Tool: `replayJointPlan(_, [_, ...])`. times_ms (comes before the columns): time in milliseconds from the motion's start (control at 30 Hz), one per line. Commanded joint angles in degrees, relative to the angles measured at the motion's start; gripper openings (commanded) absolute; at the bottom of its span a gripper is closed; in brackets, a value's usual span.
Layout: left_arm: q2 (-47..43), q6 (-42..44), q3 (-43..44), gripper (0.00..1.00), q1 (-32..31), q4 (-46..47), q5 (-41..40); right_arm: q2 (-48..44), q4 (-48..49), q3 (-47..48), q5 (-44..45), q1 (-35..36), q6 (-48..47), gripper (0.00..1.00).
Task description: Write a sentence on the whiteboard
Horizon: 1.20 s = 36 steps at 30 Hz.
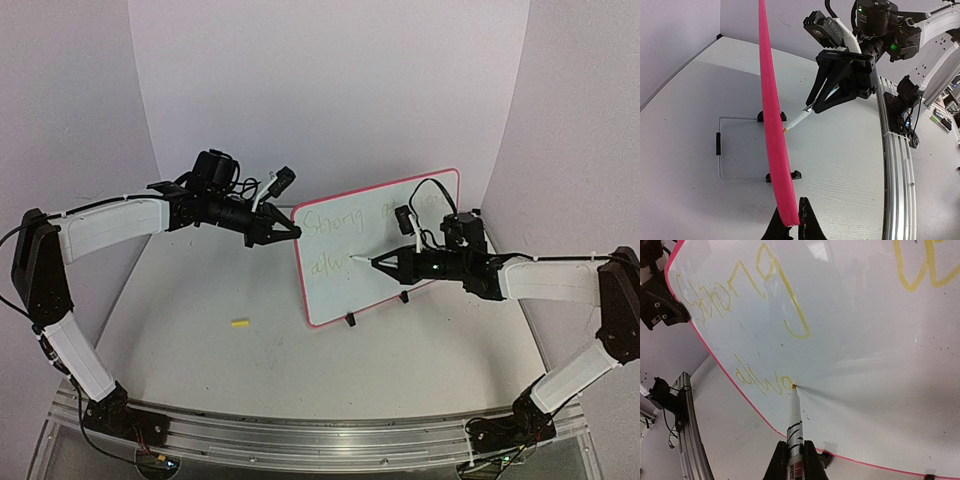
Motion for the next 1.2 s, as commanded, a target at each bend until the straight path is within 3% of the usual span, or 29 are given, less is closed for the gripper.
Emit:
replayJointPlan(0, [-0.03, 2.90, 0.12, 0.00, -1.36, -3.52, 2.11, 0.37, 1.24, -0.31, 2.71, -0.26, -0.60, 0.00])
replayJointPlan(700, [-0.62, 2.81, 0.17, 0.00, -1.39, -3.52, 2.32, -5.26, 0.36, -0.53, 2.03, -0.27, -0.27, 0.00])
replayJointPlan(867, [-0.65, 2.82, 0.21, 0.00, -1.56, -3.55, 2.31, -4.52, 0.53, 0.21, -1.25, -0.23, 0.33, 0.00])
replayJointPlan(1167, [-0.53, 2.89, 0.14, 0.00, -1.74, -3.63, 2.12, -2.54, 2.91, 0.34, 1.54, -0.24, 1.41, 0.00])
